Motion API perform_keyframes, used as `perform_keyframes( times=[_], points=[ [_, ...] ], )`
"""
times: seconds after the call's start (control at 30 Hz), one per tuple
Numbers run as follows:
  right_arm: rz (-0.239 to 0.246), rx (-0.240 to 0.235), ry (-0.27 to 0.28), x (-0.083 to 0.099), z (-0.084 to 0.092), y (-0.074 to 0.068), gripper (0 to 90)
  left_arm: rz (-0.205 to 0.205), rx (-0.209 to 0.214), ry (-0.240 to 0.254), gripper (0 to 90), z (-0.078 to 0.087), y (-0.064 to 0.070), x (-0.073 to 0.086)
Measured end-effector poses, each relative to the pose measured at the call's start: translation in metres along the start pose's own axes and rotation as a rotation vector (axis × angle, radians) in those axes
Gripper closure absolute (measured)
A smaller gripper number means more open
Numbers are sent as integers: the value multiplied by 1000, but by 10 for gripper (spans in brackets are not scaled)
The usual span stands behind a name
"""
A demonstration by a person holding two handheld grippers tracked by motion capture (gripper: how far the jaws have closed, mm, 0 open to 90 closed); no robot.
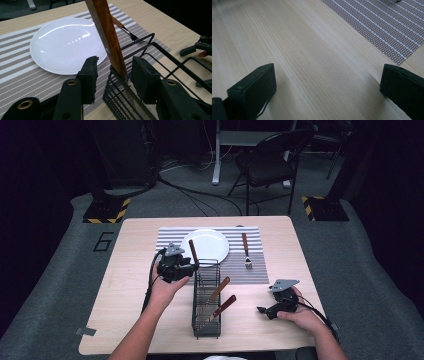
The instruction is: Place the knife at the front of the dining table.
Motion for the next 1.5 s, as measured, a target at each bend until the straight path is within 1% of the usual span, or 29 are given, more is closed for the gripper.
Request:
perform_keyframes(
  times=[0.03,0.07,0.1,0.17,0.2,0.27,0.3,0.33,0.37,0.57,0.6,0.77,0.83,0.9,0.93,0.97,1.03,1.07,1.2,1.3,1.33,1.37,1.43,1.5],
  points=[
    [0,0,0,0,0,0,0,-1,3,2,568,-2,1,0],
    [-7,-2,-6,0,0,-1,0,-5,-2,3,587,-3,1,0],
    [-7,-2,-6,0,0,-1,0,-7,-8,6,587,-4,1,0],
    [-4,-1,-3,0,0,0,0,5,-14,15,604,-5,0,0],
    [-8,-2,-6,0,0,-1,0,17,-2,26,611,-6,-1,0],
    [-8,-2,-6,0,0,-1,0,30,15,36,653,-6,0,-1],
    [-7,-2,-6,0,0,-1,0,27,17,40,681,-5,0,-1],
    [-7,-2,-6,0,0,-1,0,18,7,46,696,-4,1,-2],
    [0,0,0,0,0,0,0,15,3,47,697,-3,1,-2],
    [0,-1,0,0,0,0,0,20,19,51,704,-1,1,-1],
    [-1,0,0,0,0,0,0,16,20,46,705,0,1,-1],
    [0,-1,0,0,0,0,0,-5,17,55,714,6,5,0],
    [0,0,0,0,0,0,0,-12,24,59,719,8,7,1],
    [0,0,0,0,0,0,0,-12,31,63,727,9,7,2],
    [-1,0,0,0,0,0,0,-2,41,68,730,9,8,2],
    [0,0,-1,0,0,0,0,5,47,77,767,10,8,2],
    [2,0,0,0,0,0,0,15,73,82,775,11,10,2],
    [1,0,0,0,0,0,0,11,75,86,779,10,11,2],
    [-3,-1,-1,0,0,0,0,9,91,86,788,11,15,1],
    [-2,-1,-1,0,0,0,0,5,110,72,799,12,18,-1],
    [0,0,0,0,0,0,0,-5,105,74,802,12,20,-2],
    [-2,-1,-1,0,0,0,0,-25,93,73,805,13,21,-4],
    [0,0,-1,0,0,0,0,-30,101,73,805,17,22,-7],
    [0,0,-1,0,0,0,0,-24,103,81,805,20,23,-10]
  ],
)
Point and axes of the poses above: each handheld gripper's, and its own axes: z roughly backward along the jaws, x roughly out of its underside, y roughly to its right, the point moved 5 cm from there along -z, roughly forward along the jaws
